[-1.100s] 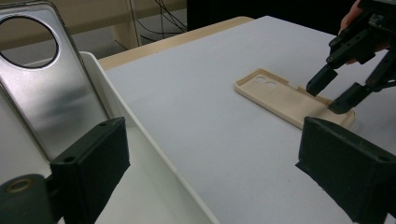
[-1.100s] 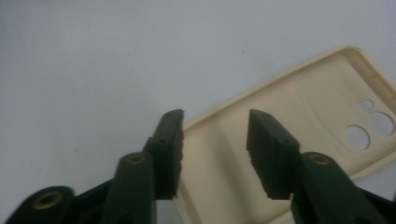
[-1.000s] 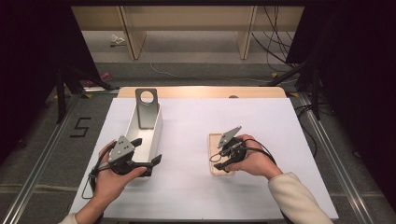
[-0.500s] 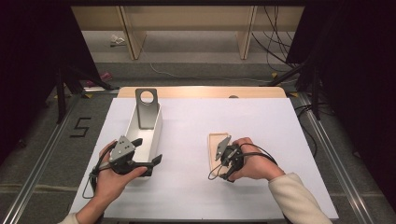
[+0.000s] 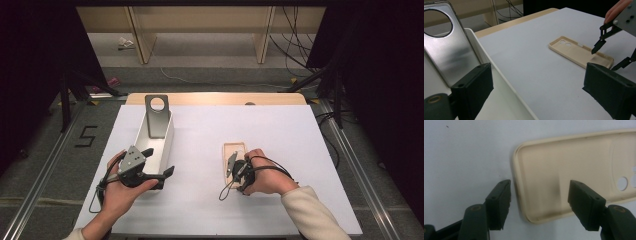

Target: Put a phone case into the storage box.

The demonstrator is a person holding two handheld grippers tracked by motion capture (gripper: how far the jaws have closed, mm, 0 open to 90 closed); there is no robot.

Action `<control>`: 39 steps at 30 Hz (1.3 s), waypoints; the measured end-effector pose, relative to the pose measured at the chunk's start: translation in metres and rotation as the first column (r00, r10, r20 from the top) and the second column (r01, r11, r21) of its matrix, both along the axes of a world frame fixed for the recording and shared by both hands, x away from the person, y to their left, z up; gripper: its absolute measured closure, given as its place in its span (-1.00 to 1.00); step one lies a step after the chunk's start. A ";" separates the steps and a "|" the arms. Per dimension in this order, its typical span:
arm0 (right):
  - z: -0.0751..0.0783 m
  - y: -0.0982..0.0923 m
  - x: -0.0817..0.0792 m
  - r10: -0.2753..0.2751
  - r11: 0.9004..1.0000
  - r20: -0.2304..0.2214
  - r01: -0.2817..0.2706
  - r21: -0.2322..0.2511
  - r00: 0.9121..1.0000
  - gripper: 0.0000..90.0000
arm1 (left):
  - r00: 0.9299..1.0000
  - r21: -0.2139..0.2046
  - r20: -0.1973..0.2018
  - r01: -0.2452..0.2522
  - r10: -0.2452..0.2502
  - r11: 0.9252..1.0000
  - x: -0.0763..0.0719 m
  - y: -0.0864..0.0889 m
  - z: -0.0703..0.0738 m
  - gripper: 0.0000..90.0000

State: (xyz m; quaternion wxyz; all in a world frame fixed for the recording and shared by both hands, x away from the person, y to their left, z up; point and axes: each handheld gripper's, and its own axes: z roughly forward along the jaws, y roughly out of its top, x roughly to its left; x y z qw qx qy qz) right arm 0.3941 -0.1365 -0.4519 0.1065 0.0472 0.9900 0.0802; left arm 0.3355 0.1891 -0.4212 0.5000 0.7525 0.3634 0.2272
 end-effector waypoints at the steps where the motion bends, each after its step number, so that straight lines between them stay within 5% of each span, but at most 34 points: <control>1: -0.001 0.000 0.001 0.002 1.000 0.002 -0.002 -0.003 1.000 -0.18 | 1.000 0.000 0.001 0.001 -0.001 1.000 0.000 0.000 0.000 -0.82; 15: -0.003 0.007 0.001 0.023 0.997 0.009 -0.022 -0.071 1.000 -0.04 | 1.000 0.005 0.003 0.003 -0.003 1.000 0.000 0.000 0.000 -0.82; 39: -0.003 0.014 -0.007 0.102 0.988 -0.053 -0.107 -0.108 0.993 0.75 | 1.000 0.008 0.007 0.006 -0.006 1.000 -0.001 -0.001 0.000 -0.82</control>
